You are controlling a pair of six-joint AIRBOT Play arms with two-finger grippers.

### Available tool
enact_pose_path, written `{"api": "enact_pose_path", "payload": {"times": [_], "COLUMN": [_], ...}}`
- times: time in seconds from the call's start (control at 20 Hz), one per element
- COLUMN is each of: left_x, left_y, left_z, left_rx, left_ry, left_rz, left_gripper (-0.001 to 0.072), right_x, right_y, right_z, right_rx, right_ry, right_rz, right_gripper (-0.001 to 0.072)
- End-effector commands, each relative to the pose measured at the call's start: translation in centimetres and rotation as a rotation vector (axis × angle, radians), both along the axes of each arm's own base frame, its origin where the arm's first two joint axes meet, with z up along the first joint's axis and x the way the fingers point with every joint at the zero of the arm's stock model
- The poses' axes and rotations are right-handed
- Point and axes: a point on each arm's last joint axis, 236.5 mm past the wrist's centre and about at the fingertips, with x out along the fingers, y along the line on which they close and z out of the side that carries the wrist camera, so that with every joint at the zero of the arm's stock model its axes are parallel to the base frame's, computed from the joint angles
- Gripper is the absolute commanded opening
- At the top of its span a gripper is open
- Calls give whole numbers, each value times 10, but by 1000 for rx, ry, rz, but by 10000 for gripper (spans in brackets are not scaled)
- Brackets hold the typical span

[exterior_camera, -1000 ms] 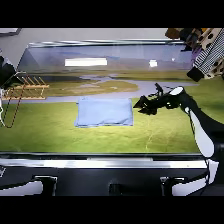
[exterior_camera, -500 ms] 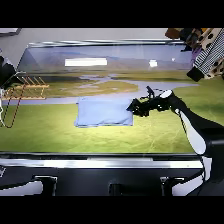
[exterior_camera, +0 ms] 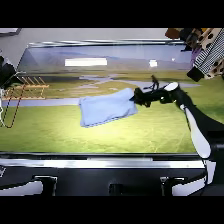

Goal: Fold the clothes and pants, and hang the long-sleeved shirts on hangers.

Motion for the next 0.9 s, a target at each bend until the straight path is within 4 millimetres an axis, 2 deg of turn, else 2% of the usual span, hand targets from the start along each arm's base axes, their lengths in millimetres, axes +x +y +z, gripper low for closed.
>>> {"api": "enact_pose_path", "payload": {"times": [0.0, 0.2, 0.45, 0.65, 0.85], "left_x": [0, -2, -8, -9, -9], "left_y": [0, 0, -2, -2, -2], "left_z": [0, -1, -4, -4, -4], "left_rx": [0, 12, 8, 7, 7], "left_ry": [1, 2, 29, 32, 32], "left_rz": [0, -28, -38, -40, -40], "left_gripper": [15, 15, 15, 15, 15], "right_x": [30, 56, 68, 57, 27], "right_y": [-32, -91, -186, -278, -362], "right_z": [53, 94, 128, 134, 132], "right_rx": [42, 61, 32, -72, -186], "right_ry": [-56, -110, -175, -182, -135], "right_rz": [-101, -223, -412, -599, -783], "right_gripper": [29, 29, 29, 29, 29]}}
